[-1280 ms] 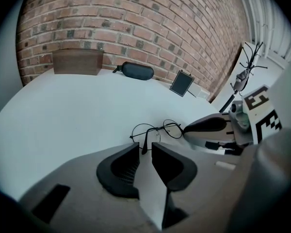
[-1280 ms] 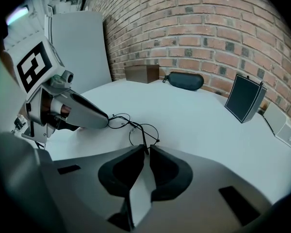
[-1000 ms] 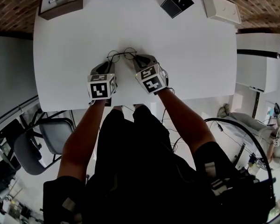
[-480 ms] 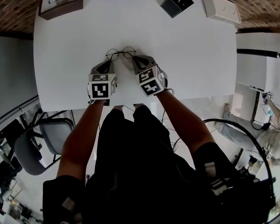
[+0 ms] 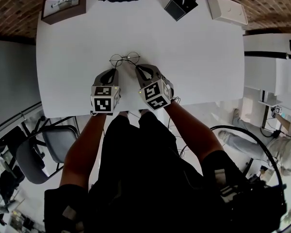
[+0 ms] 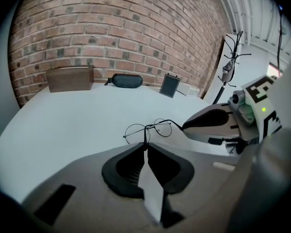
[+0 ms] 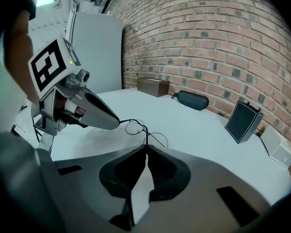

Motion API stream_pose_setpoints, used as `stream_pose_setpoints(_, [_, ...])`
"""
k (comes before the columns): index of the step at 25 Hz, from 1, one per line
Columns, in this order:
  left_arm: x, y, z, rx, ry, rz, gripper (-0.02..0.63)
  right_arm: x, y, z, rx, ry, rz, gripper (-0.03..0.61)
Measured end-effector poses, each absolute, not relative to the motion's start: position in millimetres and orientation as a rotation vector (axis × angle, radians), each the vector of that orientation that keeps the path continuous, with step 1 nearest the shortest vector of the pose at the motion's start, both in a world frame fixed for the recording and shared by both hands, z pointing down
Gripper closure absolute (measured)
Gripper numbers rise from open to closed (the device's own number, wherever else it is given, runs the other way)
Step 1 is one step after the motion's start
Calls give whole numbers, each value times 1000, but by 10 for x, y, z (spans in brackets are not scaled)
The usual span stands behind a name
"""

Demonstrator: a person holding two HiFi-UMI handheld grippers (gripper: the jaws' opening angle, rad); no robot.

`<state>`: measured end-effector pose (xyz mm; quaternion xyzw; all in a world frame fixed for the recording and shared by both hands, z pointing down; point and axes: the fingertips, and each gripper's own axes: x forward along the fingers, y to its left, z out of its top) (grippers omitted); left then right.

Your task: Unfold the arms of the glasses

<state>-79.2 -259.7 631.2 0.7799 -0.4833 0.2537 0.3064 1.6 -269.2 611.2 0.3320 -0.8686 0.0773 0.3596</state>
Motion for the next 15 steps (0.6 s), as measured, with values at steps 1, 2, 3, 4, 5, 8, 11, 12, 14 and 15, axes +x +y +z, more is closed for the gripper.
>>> stream_pose_setpoints(1, [-793, -2579, 6299, 2061, -1277, 668, 580, 3, -2659, 6110, 845, -2243, 191, 559])
stream_pose_setpoints(2, [-793, -2558, 6287, 2060, -1275, 668, 580, -9, -2627, 6110, 833, -2245, 180, 560])
stream_pose_setpoints(3, [-789, -2537, 6277, 2060, -1273, 671, 581, -17, -2600, 6113, 823, -2246, 170, 560])
stream_pose_setpoints(4, [-777, -2516, 6272, 2060, -1271, 673, 581, -18, -2576, 6118, 814, -2246, 161, 560])
stream_pose_setpoints(5, [-759, -2494, 6269, 2063, -1266, 675, 581, -18, -2554, 6122, 805, -2245, 156, 560])
stream_pose_setpoints(8, [-669, -2399, 6271, 2092, -1221, 692, 585, -80, -2461, 6132, 750, -2256, 129, 560])
stream_pose_setpoints(11, [-586, -2309, 6304, 2105, -1188, 711, 586, -169, -2353, 6154, 697, -2264, 104, 560])
stream_pose_setpoints(12, [-567, -2286, 6318, 2100, -1180, 711, 588, -181, -2332, 6166, 693, -2263, 115, 560])
stream_pose_setpoints(14, [-532, -2254, 6340, 2098, -1161, 714, 587, -199, -2311, 6193, 688, -2262, 139, 560])
stream_pose_setpoints(15, [-514, -2241, 6350, 2102, -1151, 719, 587, -209, -2303, 6211, 683, -2260, 146, 560])
